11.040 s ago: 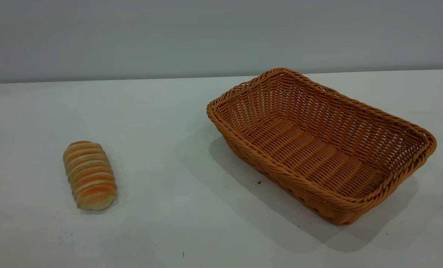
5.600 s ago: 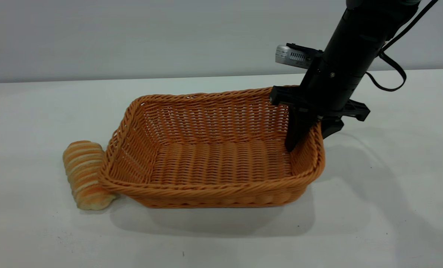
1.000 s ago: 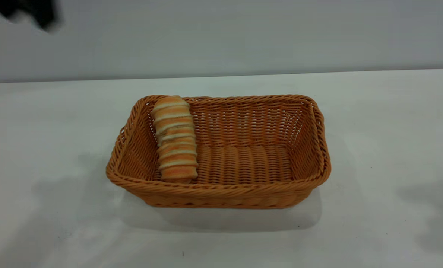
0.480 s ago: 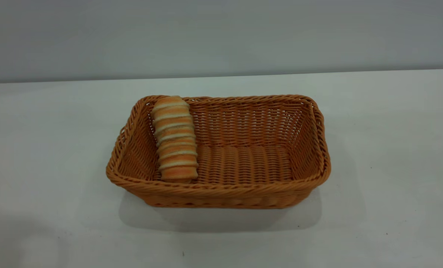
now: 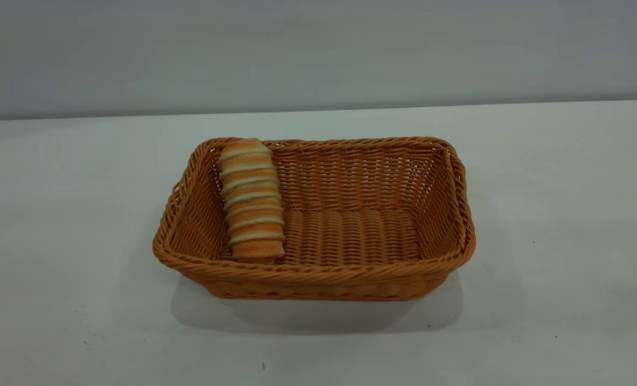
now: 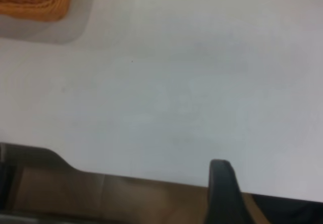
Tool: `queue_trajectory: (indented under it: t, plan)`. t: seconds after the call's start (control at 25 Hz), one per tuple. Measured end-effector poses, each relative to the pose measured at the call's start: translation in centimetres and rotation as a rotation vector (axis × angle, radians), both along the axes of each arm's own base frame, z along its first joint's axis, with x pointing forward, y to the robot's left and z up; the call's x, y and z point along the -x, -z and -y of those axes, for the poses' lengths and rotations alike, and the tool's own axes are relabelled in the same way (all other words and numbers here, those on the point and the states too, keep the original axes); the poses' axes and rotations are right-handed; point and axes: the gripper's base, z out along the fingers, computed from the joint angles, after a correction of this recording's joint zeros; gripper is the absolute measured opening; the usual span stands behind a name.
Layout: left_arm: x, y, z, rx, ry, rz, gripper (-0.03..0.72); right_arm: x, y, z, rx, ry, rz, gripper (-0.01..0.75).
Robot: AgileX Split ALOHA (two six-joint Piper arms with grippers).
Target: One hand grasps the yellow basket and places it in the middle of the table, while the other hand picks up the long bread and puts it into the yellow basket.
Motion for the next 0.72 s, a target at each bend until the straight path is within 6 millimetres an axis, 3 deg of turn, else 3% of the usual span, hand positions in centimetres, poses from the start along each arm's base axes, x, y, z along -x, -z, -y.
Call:
queue_trajectory:
  t: [0.12, 0.32, 0.52, 0.72]
  plan:
    - [2.8, 1.0, -0.7, 0.049, -0.027, 0.101, 0.513, 0.8, 1.4, 0.0, -0.009, -0.003, 0.012, 0.509]
    - [5.4, 3.0, -1.4, 0.094, -0.046, 0.202, 0.513, 1.4, 3.8, 0.0, -0.019, -0.005, 0.065, 0.509]
    - [6.7, 4.2, -1.7, 0.117, -0.048, 0.261, 0.513, 2.5, 4.1, 0.1, -0.026, -0.005, 0.142, 0.509]
    - [6.8, 5.8, -1.0, 0.191, -0.030, 0.218, 0.513, 3.3, 4.1, 0.2, -0.033, -0.006, 0.201, 0.509]
